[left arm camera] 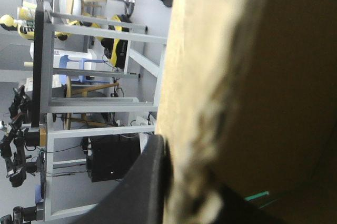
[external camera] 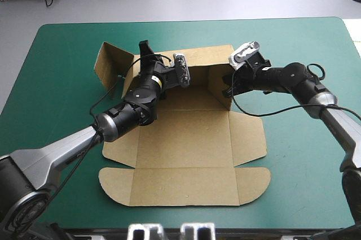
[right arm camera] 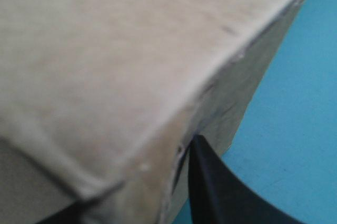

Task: Fold the box

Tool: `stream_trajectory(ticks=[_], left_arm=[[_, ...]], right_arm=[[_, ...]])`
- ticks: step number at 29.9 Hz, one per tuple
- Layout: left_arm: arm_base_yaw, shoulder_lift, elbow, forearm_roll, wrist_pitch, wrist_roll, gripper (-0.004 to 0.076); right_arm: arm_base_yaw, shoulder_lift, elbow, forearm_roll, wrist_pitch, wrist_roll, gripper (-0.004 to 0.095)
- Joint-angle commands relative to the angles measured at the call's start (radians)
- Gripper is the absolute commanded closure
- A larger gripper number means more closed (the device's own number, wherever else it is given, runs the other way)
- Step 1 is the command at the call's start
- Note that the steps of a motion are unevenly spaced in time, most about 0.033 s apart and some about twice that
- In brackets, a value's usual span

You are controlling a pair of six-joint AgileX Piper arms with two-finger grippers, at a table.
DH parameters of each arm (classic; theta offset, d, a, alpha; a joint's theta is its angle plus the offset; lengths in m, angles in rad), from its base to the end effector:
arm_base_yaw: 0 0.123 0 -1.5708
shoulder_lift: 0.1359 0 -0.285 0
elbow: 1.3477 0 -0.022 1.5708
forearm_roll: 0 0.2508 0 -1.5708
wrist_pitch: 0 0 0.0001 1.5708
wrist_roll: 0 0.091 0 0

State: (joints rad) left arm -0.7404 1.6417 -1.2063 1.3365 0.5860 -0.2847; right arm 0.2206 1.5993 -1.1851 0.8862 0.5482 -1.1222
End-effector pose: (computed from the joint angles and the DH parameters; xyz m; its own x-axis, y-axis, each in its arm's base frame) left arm 0.3055 -0.2127 0.3002 -0.0032 0.9682 -0.2502 0.4175 0.2286 0.8794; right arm 0.3384 0.1136 0.2911 -0.4391 -0.3885 -0.8101 -0.6714 0.7410 0.0085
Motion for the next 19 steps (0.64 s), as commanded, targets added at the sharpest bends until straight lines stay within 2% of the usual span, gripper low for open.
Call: stream_trajectory(ticks=[1, 3, 6, 12, 14, 19], left_arm=[[-0.017, -0.022, -0.022, -0.106, -0.071, 0.042, 0.0710], [-0.017, -0.022, -0.022, -0.138, -0.069, 0.072, 0.0692], [-0.017, -0.024, -0.022, -0.211, -0.049, 0.136, 0.0586], [-0.027, -0.058, -0.022, -0.352, -0.026, 0.210, 0.0175], [-0.044, -0.075, -0.022, -0.350, -0.011, 0.210, 0.0077], [-0.119, -0.109, -0.022, -0.348, 0.025, 0.210, 0.0055]], right_arm=[[0.013, -0.038, -0.027, 0.069, 0.116, -0.025, 0.0930], [0.013, -0.038, -0.027, 0.071, 0.113, -0.015, 0.0932], [0.013, -0.038, -0.028, 0.071, 0.102, 0.013, 0.0931], [0.013, -0.038, -0.028, 0.065, 0.036, 0.048, 0.0932], [0.013, -0.038, -0.028, 0.060, 0.011, 0.059, 0.0932], [0.013, -0.038, -0.028, 0.036, -0.030, 0.081, 0.0931]])
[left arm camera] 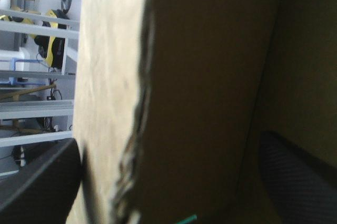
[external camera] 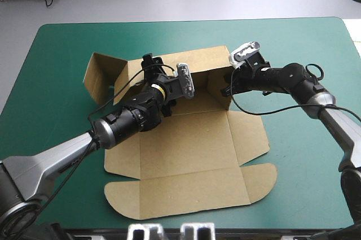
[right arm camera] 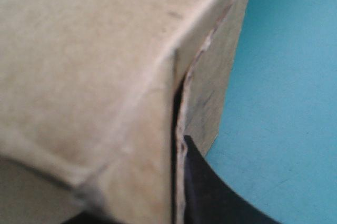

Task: Fold the box

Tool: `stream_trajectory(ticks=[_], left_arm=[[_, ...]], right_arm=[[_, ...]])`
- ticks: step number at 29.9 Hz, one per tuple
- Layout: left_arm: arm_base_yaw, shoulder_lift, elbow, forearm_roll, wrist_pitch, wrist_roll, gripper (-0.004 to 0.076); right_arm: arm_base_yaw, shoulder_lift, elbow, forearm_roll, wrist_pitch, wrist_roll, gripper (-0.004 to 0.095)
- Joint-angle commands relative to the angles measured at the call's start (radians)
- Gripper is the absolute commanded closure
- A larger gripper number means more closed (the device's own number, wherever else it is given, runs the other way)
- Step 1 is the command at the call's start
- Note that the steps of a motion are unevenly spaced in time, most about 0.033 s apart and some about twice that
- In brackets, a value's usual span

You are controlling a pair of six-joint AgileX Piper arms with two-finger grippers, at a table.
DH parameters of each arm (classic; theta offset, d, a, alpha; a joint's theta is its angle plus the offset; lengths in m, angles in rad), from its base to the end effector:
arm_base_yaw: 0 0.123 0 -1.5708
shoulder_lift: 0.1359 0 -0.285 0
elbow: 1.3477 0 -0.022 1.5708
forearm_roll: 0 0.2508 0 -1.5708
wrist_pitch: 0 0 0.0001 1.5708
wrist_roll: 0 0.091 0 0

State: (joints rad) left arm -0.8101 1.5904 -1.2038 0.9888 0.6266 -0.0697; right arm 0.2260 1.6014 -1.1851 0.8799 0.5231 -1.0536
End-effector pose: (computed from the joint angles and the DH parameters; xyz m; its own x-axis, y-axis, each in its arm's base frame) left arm 0.2750 -0.2242 0.3018 -0.0263 0.9512 -0.3075 0.5676 0.2674 0.7787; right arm 0.3399 0.1142 0.2909 -0.4746 -0.3388 -0.8124 -0.6322 0.7734 0.0469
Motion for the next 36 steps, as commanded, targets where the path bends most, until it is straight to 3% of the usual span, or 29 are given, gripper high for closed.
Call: stream_trajectory(ticks=[1, 7, 10, 13, 16, 17, 25, 30, 34, 36], left_arm=[[-0.065, -0.064, -0.025, 0.000, 0.005, -0.005, 0.0055], [-0.184, -0.112, -0.025, 0.019, 0.145, -0.008, 0.0066], [-0.242, -0.159, -0.025, 0.029, 0.178, -0.025, 0.0148], [-0.279, -0.213, -0.025, 0.029, 0.178, -0.028, 0.0342], [-0.284, -0.268, -0.025, 0.029, 0.175, -0.038, 0.0675], [-0.282, -0.286, -0.025, 0.034, 0.180, -0.044, 0.0729], [-0.089, -0.343, -0.059, -0.135, 0.221, -0.025, 0.0709], [0.144, -0.343, -0.093, -0.419, 0.137, 0.120, 0.0709], [0.331, -0.343, -0.130, -0.655, 0.129, 0.250, 0.0709], [0.415, -0.343, -0.144, -0.762, 0.134, 0.300, 0.0709]], right_arm=[[0.008, -0.040, -0.028, 0.037, -0.014, 0.020, 0.0931], [0.008, -0.040, -0.044, -0.010, -0.027, 0.059, 0.0931], [0.008, -0.040, -0.070, -0.074, -0.027, 0.111, 0.0931], [0.006, -0.040, -0.101, -0.141, -0.017, 0.161, 0.0931], [0.006, -0.040, -0.140, -0.222, 0.020, 0.224, 0.0931], [0.006, -0.040, -0.150, -0.244, 0.036, 0.241, 0.0931], [-0.021, -0.044, -0.207, -0.402, 0.208, 0.328, 0.0932], [-0.067, -0.067, -0.209, -0.405, 0.279, 0.328, 0.0932], [-0.114, -0.125, -0.215, -0.409, 0.323, 0.318, 0.0932], [-0.141, -0.148, -0.237, -0.425, 0.398, 0.318, 0.0932]])
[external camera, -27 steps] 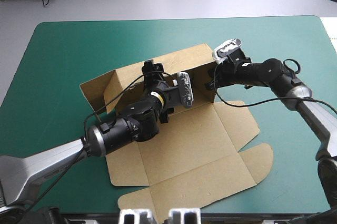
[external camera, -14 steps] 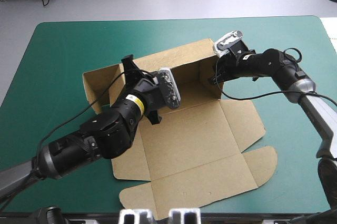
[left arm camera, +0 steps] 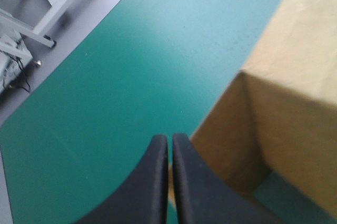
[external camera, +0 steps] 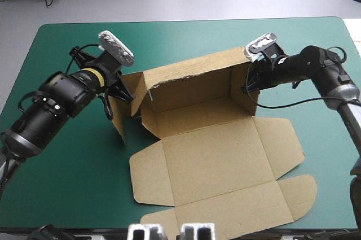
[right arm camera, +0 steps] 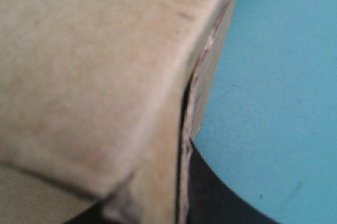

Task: Fold the box

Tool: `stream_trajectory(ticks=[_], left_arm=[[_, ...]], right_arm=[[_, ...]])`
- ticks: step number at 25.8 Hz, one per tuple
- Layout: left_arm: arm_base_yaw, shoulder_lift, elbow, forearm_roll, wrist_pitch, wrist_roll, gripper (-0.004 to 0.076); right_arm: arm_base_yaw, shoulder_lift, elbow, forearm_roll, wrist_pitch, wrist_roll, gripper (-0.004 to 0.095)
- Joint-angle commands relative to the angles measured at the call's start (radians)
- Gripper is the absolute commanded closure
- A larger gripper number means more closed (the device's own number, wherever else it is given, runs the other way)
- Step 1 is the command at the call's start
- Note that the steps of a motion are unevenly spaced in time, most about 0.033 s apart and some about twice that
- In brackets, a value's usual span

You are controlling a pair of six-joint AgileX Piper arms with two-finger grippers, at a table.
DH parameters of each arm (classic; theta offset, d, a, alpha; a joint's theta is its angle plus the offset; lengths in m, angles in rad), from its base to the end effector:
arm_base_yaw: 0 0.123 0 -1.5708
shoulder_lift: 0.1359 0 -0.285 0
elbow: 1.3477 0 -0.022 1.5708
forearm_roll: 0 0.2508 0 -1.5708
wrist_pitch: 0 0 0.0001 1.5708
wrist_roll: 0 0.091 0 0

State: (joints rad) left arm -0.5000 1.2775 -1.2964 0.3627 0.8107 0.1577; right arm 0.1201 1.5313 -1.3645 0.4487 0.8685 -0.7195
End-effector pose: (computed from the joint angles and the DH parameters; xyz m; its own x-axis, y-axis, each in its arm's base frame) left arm 0.2492 -0.1095 0.3982 -0.3845 0.6525 -0.6530 0.4816 0.7453 0.4611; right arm 0.3267 0.0698 0.3415 -0.5794 -0.4557 -0.6757 -0.6057 0.7955 -0.0171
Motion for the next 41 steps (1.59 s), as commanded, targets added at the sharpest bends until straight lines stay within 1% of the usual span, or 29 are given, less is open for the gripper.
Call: stream_trajectory(ticks=[1, 4, 7, 9, 12, 18, 24, 27, 29, 30, 31, 32, 34, 38, 41], left_arm=[[0.149, -0.030, -0.059, -0.183, -0.047, 0.097, 0.0709], [0.268, -0.030, -0.063, -0.301, -0.042, 0.150, 0.0709], [0.362, -0.030, -0.063, -0.363, 0.015, 0.150, 0.0709], [0.408, -0.030, -0.061, -0.379, 0.070, 0.168, 0.0709], [0.455, -0.030, -0.059, -0.383, 0.109, 0.195, 0.0709], [0.476, -0.030, -0.059, -0.390, 0.109, 0.212, 0.0709], [0.476, -0.030, -0.059, -0.390, 0.107, 0.215, 0.0709], [0.476, -0.030, -0.059, -0.398, 0.111, 0.215, 0.0712], [0.476, -0.030, -0.056, -0.398, 0.115, 0.216, 0.0712], [0.476, -0.030, -0.054, -0.398, 0.115, 0.216, 0.0712], [0.476, -0.030, -0.054, -0.398, 0.113, 0.216, 0.0712], [0.476, -0.030, -0.054, -0.398, 0.109, 0.216, 0.0712], [0.476, -0.030, -0.054, -0.393, 0.106, 0.216, 0.0712], [0.476, -0.030, -0.054, -0.398, 0.106, 0.216, 0.0712], [0.476, -0.030, -0.054, -0.398, 0.106, 0.216, 0.0712]], right_arm=[[-0.043, -0.082, -0.070, -0.002, 0.105, -0.016, 0.0932], [-0.060, -0.082, -0.124, -0.026, 0.266, -0.010, 0.0932], [-0.060, -0.078, -0.163, -0.038, 0.354, 0.007, 0.0932], [-0.058, -0.069, -0.174, -0.040, 0.383, 0.026, 0.0932], [-0.058, -0.035, -0.187, -0.050, 0.385, 0.048, 0.0932], [-0.058, 0.103, -0.243, -0.054, 0.385, 0.085, 0.0932], [-0.058, 0.282, -0.416, -0.054, 0.385, 0.112, 0.0932], [-0.058, 0.357, -0.523, -0.040, 0.385, 0.117, 0.0903], [-0.058, 0.384, -0.568, -0.022, 0.385, 0.114, 0.0811], [-0.058, 0.398, -0.602, -0.004, 0.385, 0.114, 0.0648], [-0.058, 0.398, -0.615, 0.004, 0.385, 0.115, 0.0550], [-0.058, 0.398, -0.638, 0.008, 0.385, 0.141, 0.0384], [-0.058, 0.382, -0.688, -0.018, 0.385, 0.228, 0.0235], [-0.058, 0.303, -0.707, -0.018, 0.387, 0.238, 0.0238], [-0.058, 0.278, -0.707, -0.046, 0.387, 0.247, 0.0240]])
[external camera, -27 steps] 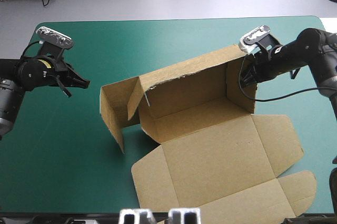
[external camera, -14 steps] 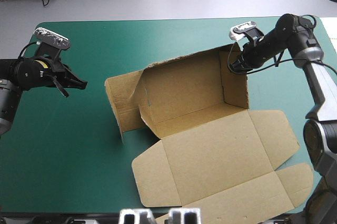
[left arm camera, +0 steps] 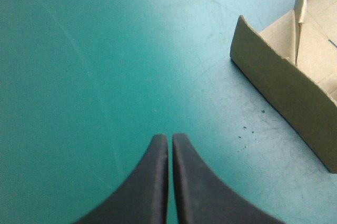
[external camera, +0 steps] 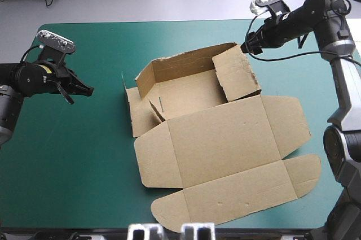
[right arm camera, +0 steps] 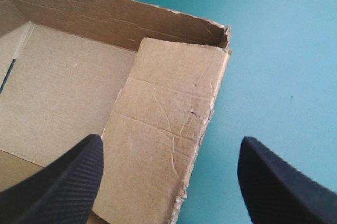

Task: Fold the box

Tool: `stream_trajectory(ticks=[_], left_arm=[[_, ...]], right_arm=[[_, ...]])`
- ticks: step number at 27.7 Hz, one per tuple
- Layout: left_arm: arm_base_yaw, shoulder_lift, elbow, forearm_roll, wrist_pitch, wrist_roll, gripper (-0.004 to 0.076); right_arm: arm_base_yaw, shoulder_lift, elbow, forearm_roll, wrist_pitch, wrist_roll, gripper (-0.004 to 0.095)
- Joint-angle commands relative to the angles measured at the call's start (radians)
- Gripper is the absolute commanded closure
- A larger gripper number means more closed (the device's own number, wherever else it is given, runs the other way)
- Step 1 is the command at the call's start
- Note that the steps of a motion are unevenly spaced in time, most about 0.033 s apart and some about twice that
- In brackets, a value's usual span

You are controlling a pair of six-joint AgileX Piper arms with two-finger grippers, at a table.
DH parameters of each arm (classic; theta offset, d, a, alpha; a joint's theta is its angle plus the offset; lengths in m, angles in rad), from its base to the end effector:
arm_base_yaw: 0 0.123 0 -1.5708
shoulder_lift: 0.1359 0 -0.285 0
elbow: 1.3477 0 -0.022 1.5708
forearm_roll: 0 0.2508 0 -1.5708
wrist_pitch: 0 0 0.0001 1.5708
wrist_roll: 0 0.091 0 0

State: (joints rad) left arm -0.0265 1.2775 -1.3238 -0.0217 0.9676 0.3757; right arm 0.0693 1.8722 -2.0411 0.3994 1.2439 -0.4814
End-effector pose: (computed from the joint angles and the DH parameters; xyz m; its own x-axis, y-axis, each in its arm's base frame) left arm 0.2619 -0.0086 0.3922 -0.6783 0.3735 -0.6328 0.2991 0.9269 0.2265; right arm 0.4027 0.0616 0.3965 -0.6765 -0.3636 -0.6405 -0.5362 0.8393 0.0898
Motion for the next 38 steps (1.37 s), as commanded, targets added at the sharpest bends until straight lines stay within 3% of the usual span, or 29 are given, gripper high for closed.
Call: stream_trajectory(ticks=[1, 12, 17, 21, 25, 31, 38], left_arm=[[0.002, -0.030, -0.026, -0.013, -0.051, -0.002, 0.0712], [0.002, -0.030, -0.026, -0.020, -0.055, -0.002, 0.0712], [0.002, -0.030, -0.026, -0.036, -0.053, -0.002, 0.0712], [0.002, -0.030, -0.026, -0.068, -0.048, 0.007, 0.0712], [0.002, -0.030, -0.026, -0.070, -0.041, 0.007, 0.0712], [0.002, -0.030, -0.026, -0.086, -0.041, 0.007, 0.0712], [0.011, -0.030, -0.026, -0.084, -0.051, -0.002, 0.0712]], right_arm=[[-0.007, -0.058, -0.028, -0.012, 0.012, 0.014, 0.0240], [0.011, 0.018, 0.102, -0.024, 0.012, 0.028, 0.0245], [0.078, 0.098, 0.104, -0.131, 0.012, 0.029, 0.0245], [0.093, 0.149, 0.104, -0.147, 0.012, 0.065, 0.0269], [0.093, 0.167, 0.100, -0.124, 0.012, 0.081, 0.0414], [0.093, 0.167, 0.059, -0.108, 0.012, 0.013, 0.0932], [0.093, 0.125, -0.001, -0.022, 0.012, 0.020, 0.0932]])
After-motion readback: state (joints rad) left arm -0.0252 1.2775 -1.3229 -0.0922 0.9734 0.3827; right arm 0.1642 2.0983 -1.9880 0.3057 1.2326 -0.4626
